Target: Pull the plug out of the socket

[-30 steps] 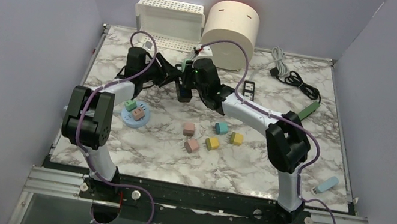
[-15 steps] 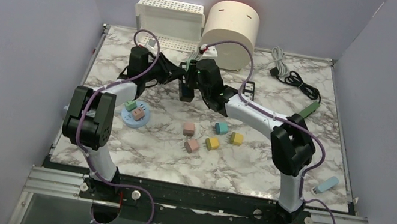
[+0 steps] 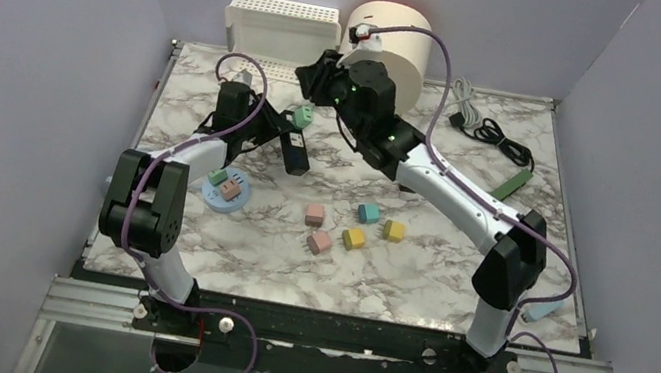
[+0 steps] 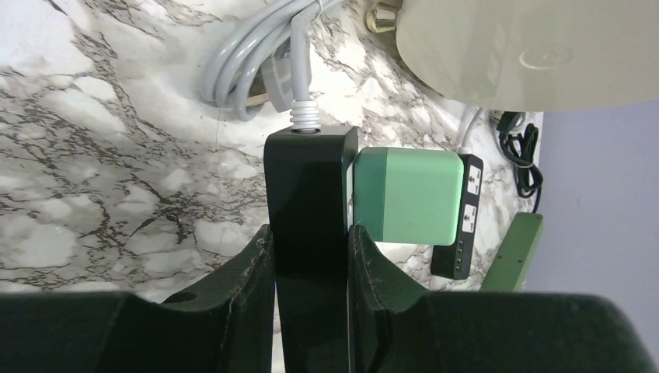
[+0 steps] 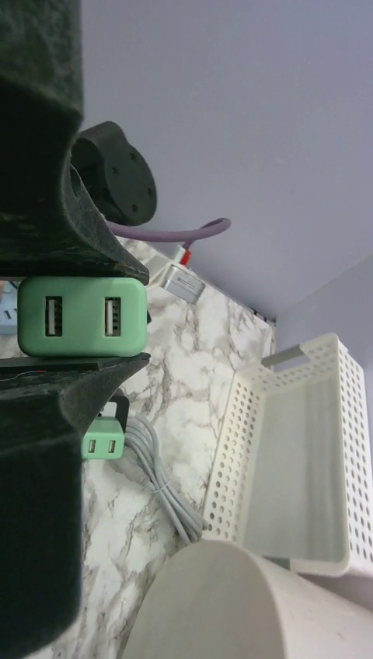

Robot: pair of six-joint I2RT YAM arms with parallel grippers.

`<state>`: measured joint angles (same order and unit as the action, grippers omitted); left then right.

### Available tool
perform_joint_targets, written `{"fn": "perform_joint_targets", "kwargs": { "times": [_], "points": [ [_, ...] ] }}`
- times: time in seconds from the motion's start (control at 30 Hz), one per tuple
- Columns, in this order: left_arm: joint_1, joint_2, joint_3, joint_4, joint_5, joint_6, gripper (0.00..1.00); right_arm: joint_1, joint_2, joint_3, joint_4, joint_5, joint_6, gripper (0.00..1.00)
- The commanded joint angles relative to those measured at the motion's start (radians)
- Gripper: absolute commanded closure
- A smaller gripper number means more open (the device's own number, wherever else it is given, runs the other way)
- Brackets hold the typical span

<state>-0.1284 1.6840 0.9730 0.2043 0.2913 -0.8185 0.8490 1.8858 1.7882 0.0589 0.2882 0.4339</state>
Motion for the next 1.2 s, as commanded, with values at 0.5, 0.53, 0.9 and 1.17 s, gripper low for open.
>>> {"fn": "perform_joint_targets", "kwargs": {
  "times": [0.5, 0.53, 0.9, 1.17],
  "points": [
    [0.062, -0.098, 0.101, -0.040, 0.063, 0.232, 1.00, -0.410, 0.175, -0.132, -0.383, -1.230, -0.223, 0.99],
    [0.067, -0.100, 0.098, -0.040, 0.064, 0.234, 1.00, -0.409, 0.186, -0.137, -0.379, -1.238, -0.221, 0.98],
    [0.079, -0.103, 0.073, -0.041, 0.094, 0.240, 1.00, -0.325, 0.341, -0.098, -0.470, -1.161, -0.265, 0.94],
    [0.083, -0.109, 0.067, -0.055, 0.094, 0.251, 1.00, -0.314, 0.375, -0.110, -0.415, -1.086, -0.227, 0.75]
  ]
}}
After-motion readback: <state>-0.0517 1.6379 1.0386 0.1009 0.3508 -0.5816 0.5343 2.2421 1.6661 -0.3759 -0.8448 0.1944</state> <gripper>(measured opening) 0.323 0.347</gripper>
